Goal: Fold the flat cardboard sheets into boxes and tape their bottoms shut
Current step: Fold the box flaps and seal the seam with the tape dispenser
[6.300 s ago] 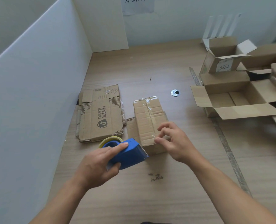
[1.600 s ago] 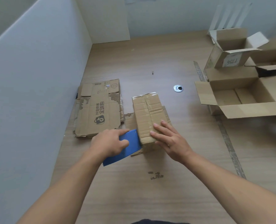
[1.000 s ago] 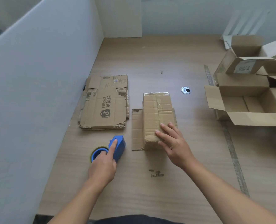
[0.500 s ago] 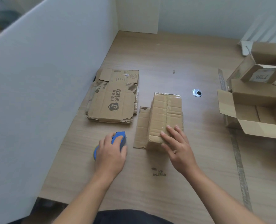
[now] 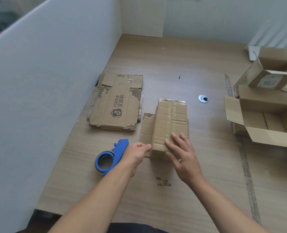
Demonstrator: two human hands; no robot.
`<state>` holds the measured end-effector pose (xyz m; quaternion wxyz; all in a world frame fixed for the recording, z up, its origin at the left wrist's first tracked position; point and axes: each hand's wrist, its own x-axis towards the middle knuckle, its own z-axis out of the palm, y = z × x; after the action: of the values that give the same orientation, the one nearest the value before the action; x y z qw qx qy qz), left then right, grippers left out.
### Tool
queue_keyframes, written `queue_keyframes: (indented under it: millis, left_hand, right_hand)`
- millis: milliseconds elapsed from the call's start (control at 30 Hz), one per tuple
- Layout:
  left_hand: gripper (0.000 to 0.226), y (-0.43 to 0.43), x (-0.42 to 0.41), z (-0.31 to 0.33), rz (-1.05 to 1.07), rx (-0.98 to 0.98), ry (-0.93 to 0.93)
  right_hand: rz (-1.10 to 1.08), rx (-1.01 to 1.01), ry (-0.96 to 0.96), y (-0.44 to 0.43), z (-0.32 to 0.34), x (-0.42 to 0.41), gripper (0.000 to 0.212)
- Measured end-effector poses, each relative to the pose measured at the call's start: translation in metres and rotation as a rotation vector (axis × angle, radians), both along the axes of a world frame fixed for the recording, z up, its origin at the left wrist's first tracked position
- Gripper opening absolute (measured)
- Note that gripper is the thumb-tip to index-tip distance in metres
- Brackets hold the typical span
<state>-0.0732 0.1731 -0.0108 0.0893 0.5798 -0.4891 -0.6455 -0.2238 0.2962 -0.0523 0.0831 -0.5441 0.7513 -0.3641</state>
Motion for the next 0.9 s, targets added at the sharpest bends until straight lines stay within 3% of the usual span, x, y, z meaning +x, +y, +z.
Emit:
queue_keyframes:
  millis: [133, 300, 433, 667, 900]
  left_hand:
    - [0.014, 0.005, -0.011, -0.002, 0.103, 0.099, 0.012]
    - [0.010, 0.014, -0.016, -0.005, 0.149, -0.135, -0.077]
    - [0.011, 0.021, -0.008, 0.000, -0.028, -0.394, -0.132]
    - [0.012, 0.026, 0.013, -0.015, -0.277, -0.716, -0.059]
    - [0.021, 0.004, 0.011, -0.018, -0.509, -1.149, -0.181]
  right_hand:
    - [-0.006, -0.013, 0.015, -0.001, -0.001, 0.000, 0.041]
    - [-0.019, -0.014, 0.025, -0.003, 0.000, 0.001, 0.040]
    - [-0.015, -0.019, 0.037, -0.002, 0.000, 0.002, 0.040]
    - [-0.011, -0.017, 0.040, -0.003, -0.002, 0.001, 0.039]
    - [-0.012, -0.013, 0.041, -0.002, -0.001, 0.000, 0.040]
